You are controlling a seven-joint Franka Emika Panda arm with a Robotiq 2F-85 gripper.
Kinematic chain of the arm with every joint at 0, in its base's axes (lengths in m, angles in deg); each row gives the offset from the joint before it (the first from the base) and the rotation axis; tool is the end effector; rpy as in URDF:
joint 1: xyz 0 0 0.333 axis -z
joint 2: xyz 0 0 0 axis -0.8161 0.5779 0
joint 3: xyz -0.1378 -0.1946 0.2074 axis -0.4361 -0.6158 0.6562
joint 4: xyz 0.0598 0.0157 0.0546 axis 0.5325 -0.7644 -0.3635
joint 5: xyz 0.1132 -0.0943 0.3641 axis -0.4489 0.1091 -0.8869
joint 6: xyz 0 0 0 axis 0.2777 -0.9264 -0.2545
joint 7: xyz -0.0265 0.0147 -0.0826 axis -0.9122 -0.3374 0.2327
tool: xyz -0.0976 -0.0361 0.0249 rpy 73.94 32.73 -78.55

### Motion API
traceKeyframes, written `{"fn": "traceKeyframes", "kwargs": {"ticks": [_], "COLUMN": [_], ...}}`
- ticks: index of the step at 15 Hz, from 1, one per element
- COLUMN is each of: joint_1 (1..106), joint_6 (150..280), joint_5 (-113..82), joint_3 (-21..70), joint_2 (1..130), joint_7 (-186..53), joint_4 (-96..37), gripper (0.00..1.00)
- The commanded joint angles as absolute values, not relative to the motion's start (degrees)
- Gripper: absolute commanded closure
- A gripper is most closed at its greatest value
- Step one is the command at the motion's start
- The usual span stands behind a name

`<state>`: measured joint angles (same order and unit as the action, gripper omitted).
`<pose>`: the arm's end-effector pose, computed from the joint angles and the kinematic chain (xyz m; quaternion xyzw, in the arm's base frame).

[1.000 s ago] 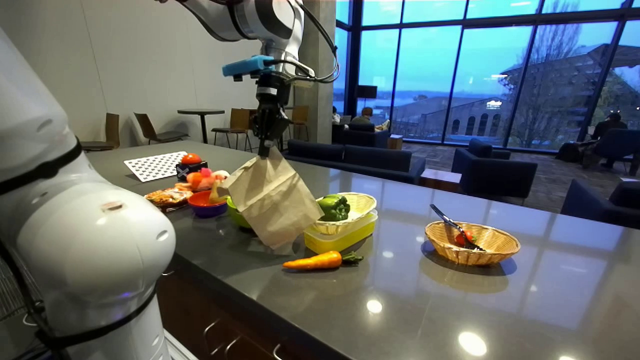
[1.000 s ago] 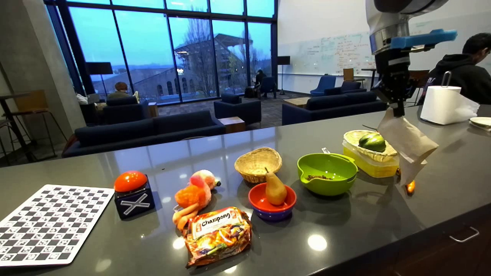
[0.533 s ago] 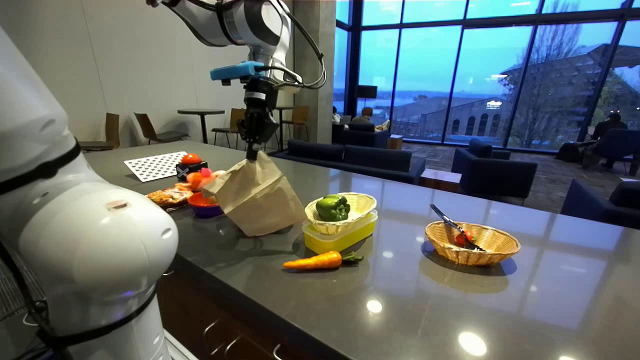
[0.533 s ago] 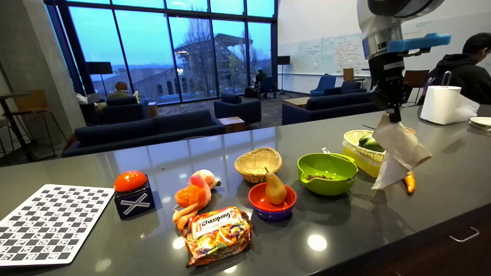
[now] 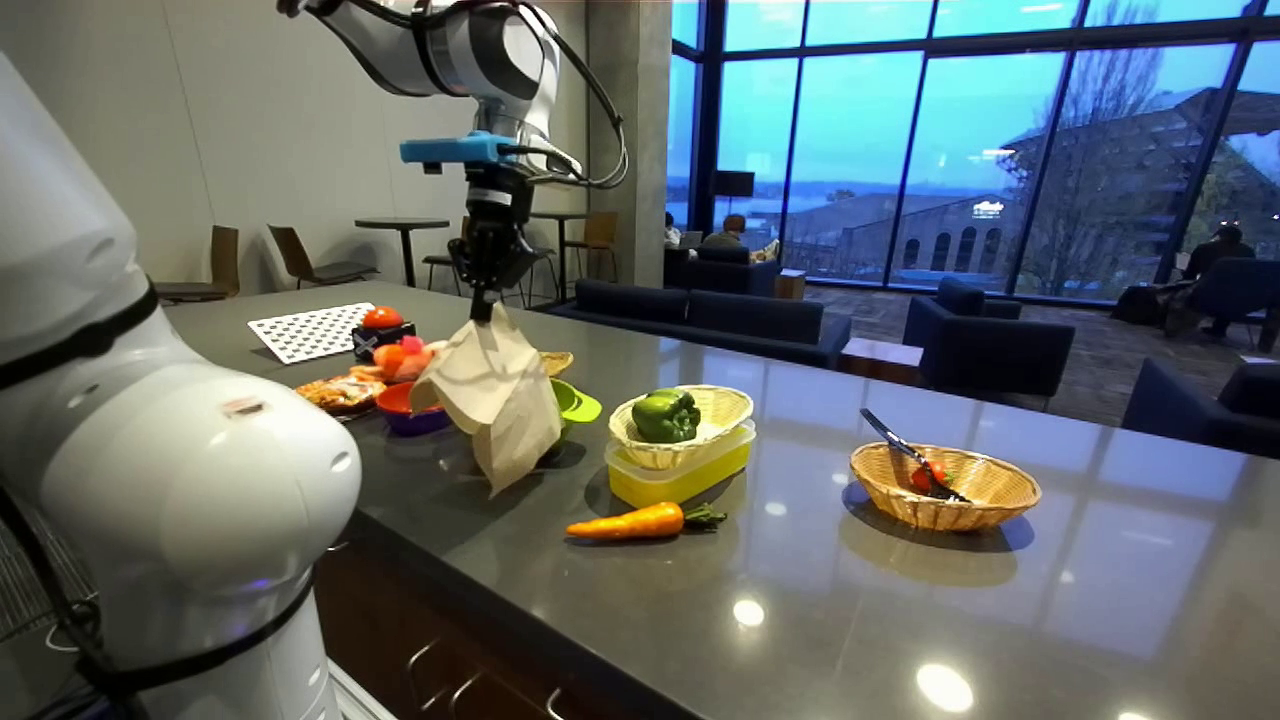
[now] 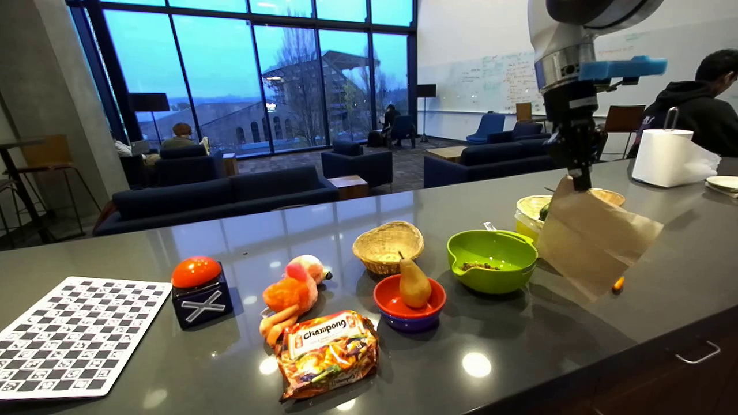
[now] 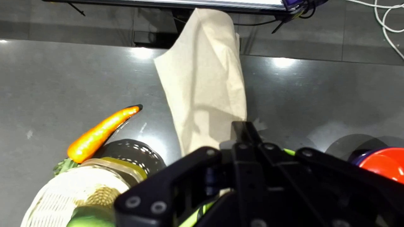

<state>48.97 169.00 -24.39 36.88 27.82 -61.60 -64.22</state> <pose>0.3917 0.1126 0.5003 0.9876 0.0194 -0.1556 0.0051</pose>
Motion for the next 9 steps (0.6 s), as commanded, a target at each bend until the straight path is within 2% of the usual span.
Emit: {"fn": "traceKeyframes", "kwargs": {"ticks": [1,9], "joint_1": [48.5,48.7], "joint_6": [170.6,171.4], "joint_5": [-27.1,-31.7], "joint_3": [35.9,34.5], "joint_2": [26.6,27.1], "joint_7": [-65.3,-70.2], "joint_4": [-64.8,-64.2], "gripper": [1.0,1.0]}}
